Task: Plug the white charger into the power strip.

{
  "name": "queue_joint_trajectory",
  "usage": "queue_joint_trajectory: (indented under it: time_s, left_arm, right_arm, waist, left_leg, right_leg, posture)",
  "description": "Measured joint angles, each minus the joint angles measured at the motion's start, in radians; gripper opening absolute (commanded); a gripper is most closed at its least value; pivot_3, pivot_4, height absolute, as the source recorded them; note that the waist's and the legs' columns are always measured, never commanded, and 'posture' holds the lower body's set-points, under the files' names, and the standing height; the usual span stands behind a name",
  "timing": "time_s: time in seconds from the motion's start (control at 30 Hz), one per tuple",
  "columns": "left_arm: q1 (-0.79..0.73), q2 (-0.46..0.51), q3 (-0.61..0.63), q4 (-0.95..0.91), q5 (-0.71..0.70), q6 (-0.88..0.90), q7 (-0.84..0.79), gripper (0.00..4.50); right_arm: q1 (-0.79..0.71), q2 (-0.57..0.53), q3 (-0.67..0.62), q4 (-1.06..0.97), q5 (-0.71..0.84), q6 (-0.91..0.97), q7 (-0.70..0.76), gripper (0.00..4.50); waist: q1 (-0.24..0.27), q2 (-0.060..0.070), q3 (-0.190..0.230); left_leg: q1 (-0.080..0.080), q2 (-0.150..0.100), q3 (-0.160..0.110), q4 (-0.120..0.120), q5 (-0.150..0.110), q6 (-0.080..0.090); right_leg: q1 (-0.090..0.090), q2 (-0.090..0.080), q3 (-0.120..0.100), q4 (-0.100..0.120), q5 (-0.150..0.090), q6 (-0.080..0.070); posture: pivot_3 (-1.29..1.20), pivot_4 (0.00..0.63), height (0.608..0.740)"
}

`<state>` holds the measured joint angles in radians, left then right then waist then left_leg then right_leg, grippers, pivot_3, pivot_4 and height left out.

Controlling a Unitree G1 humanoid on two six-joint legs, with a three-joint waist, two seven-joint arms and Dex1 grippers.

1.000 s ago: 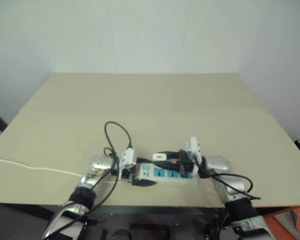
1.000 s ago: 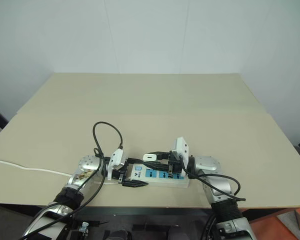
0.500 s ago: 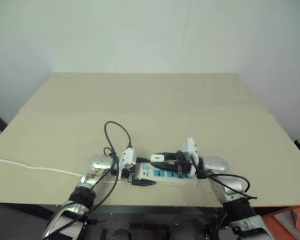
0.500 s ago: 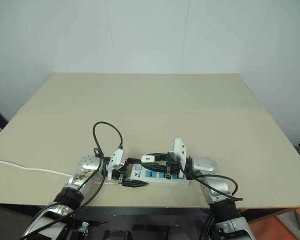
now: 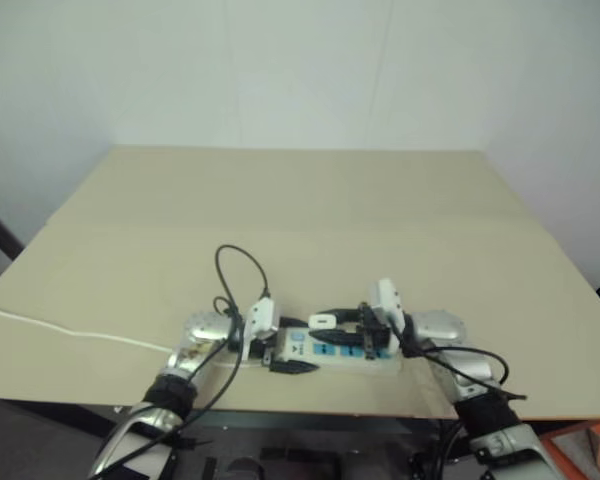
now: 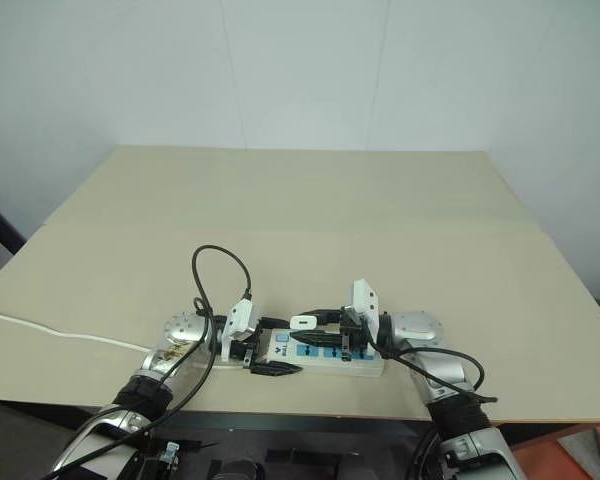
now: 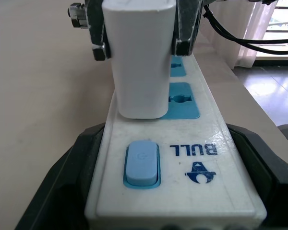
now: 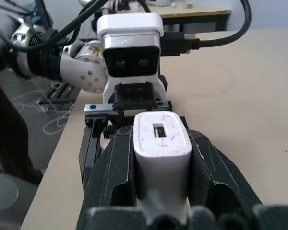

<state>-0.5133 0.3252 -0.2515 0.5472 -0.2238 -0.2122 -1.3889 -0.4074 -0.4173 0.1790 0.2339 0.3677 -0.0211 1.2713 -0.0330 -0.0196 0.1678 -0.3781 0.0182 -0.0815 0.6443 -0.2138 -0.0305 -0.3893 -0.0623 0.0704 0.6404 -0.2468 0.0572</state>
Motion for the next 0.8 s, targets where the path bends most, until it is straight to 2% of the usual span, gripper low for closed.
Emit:
queue_joint_trajectory:
  time_s: [0.67, 0.8]
  left_arm:
    - [0.003, 0.002, -0.009, -0.006, -0.001, 0.003, 0.011, 3.33]
    - [0.003, 0.003, -0.008, -0.007, -0.003, 0.003, 0.012, 3.33]
  right_arm:
    - [-0.028, -0.036, 0.046, 0.021, 0.000, 0.003, 0.020, 1.12]
    - [-0.028, -0.063, 0.060, 0.007, -0.017, 0.046, 0.018, 2.41]
  waist:
    - [0.004, -0.002, -0.002]
    - [0.005, -0.003, -0.002]
  left_leg:
    - [0.001, 0.000, 0.000, -0.001, 0.000, 0.000]
    - [0.001, 0.000, 0.000, -0.001, 0.000, 0.000]
  right_leg:
    - [0.001, 0.000, 0.000, 0.000, 0.000, 0.000]
    - [0.000, 0.000, 0.000, 0.000, 0.000, 0.000]
  posture:
    - [0.00, 0.150, 0.740]
    - [0.00, 0.150, 0.740]
